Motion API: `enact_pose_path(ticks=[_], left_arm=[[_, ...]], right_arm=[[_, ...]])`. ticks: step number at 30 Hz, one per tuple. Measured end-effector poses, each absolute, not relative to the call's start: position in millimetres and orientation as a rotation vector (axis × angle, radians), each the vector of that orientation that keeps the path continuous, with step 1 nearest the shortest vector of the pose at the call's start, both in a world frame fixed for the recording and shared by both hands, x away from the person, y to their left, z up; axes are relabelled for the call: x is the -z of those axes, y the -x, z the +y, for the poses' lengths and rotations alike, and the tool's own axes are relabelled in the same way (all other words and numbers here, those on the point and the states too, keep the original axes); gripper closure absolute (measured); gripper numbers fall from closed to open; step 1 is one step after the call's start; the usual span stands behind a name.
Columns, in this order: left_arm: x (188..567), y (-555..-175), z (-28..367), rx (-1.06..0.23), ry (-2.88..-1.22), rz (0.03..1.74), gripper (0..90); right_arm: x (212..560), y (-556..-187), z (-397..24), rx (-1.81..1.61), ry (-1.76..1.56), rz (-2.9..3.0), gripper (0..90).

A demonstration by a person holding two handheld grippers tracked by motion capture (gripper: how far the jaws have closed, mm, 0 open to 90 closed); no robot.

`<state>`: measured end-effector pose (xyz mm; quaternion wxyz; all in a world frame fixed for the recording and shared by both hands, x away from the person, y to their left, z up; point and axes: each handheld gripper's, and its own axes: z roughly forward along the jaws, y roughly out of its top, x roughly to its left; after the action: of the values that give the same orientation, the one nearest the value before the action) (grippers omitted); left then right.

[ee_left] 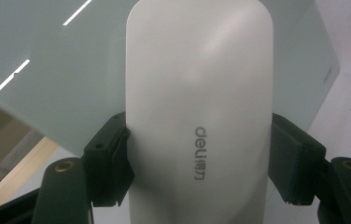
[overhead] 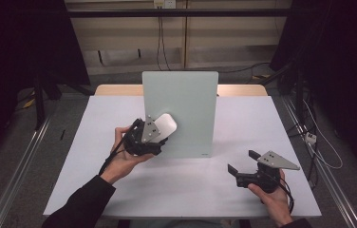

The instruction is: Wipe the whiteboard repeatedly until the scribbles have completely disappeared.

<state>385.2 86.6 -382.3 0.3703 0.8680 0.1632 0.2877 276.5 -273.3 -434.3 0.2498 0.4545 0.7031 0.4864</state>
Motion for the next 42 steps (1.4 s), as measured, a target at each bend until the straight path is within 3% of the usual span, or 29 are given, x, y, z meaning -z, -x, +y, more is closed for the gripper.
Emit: enact_pose_path(ticks=[18, 42], left_arm=[[414.8, -373.5, 77.1, -0.639, -2.335, 0.364, 31.2], [378.8, -386.5, 108.6, -0.694, -2.178, 0.507, 31.2]], right_arm=[[434.4, -276.5, -273.6, -1.322, -1.241, 1.914, 4.9], [434.4, -276.3, -273.6, -1.322, -1.242, 1.914, 4.9]])
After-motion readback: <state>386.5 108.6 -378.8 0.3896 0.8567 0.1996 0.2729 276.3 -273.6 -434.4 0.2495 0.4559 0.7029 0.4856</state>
